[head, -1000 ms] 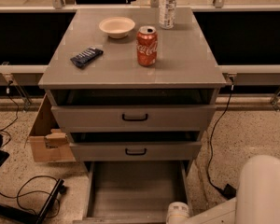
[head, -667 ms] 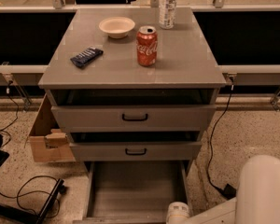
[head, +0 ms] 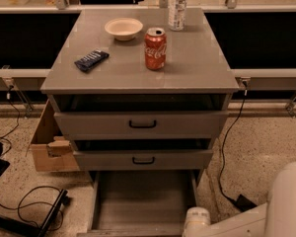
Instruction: Open bottom drawer
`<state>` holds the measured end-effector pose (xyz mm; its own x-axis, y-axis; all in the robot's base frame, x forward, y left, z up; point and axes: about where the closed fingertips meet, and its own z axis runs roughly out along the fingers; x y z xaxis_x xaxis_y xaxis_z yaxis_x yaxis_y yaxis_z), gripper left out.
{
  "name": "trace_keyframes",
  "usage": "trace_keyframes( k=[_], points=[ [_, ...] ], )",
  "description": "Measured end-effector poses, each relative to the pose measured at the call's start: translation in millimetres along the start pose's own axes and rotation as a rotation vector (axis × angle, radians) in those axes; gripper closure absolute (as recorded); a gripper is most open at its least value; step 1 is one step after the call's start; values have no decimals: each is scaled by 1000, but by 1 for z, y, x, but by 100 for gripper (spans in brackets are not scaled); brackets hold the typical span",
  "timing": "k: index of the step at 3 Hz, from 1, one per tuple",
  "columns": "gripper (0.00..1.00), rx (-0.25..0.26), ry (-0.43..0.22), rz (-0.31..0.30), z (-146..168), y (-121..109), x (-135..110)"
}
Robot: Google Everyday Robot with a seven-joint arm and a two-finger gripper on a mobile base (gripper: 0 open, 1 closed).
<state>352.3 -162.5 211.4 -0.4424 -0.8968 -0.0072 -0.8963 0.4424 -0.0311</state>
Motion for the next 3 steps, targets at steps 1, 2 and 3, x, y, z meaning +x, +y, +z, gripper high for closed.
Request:
trace_keyframes(
  k=[1, 2, 3],
  points=[
    [0, -28, -41, -8, -64, 8, 45],
    [0, -45, -86, -45, -115, 23, 74],
    [0, -23, -82, -14, -168, 28, 104]
  ],
)
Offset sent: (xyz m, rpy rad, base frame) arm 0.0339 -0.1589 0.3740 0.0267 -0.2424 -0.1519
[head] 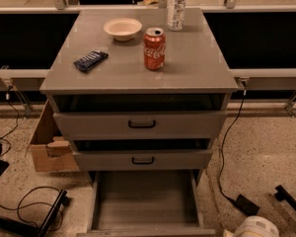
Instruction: Open bottom drawer
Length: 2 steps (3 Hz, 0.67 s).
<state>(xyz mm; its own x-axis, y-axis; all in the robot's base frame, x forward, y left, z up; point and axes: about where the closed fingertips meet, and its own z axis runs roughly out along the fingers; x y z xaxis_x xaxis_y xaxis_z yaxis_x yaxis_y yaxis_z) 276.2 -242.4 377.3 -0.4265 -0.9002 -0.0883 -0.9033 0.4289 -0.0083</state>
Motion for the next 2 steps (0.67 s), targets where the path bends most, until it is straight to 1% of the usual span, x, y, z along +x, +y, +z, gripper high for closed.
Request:
trace_keyframes(
  k=[1, 2],
  points=[
    [0, 105, 24, 218, -79, -12, 31],
    [0, 217, 44, 508, -150, -26, 57]
  ],
)
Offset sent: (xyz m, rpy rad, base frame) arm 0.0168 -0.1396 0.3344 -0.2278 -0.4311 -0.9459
